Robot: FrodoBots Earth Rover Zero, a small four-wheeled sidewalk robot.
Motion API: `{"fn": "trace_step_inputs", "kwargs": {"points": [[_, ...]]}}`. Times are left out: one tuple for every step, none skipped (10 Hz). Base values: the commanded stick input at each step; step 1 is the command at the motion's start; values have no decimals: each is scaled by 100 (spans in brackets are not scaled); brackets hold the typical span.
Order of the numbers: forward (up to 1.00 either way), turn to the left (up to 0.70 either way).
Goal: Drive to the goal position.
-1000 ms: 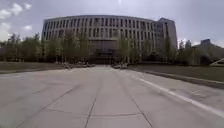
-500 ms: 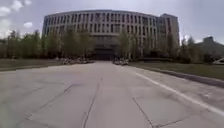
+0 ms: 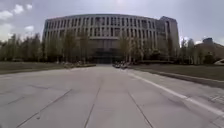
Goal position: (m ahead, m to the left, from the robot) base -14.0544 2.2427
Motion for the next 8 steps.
{"fn": "trace_step_inputs", "kwargs": {"points": [[70, 3], [70, 3], [70, 3], [70, 3], [70, 3], [70, 3], [70, 3], [70, 3]]}}
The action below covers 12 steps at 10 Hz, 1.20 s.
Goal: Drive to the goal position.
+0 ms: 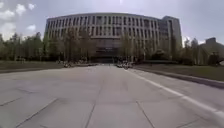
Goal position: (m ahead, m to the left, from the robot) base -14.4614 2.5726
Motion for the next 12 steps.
{"fn": "trace_step_inputs", "kwargs": {"points": [[70, 3], [70, 3], [70, 3], [70, 3], [70, 3], [70, 3], [70, 3], [70, 3], [70, 3], [70, 3], [70, 3], [70, 3]]}}
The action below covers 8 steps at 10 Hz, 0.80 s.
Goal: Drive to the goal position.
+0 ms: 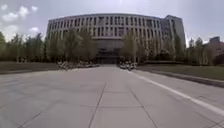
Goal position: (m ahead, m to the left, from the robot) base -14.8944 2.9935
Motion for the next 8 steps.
{"fn": "trace_step_inputs", "kwargs": {"points": [[70, 3], [70, 3], [70, 3], [70, 3], [70, 3], [70, 3], [70, 3], [70, 3]]}}
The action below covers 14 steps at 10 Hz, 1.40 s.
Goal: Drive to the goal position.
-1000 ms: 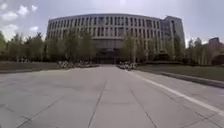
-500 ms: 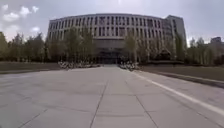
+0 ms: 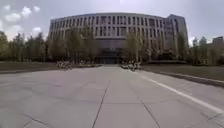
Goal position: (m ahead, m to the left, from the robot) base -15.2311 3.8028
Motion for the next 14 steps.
{"fn": "trace_step_inputs", "kwargs": {"points": [[70, 38], [70, 38], [70, 38], [70, 38], [70, 3], [70, 3], [70, 3], [70, 3], [70, 3], [70, 3], [70, 3], [70, 3], [70, 3], [70, 3]]}}
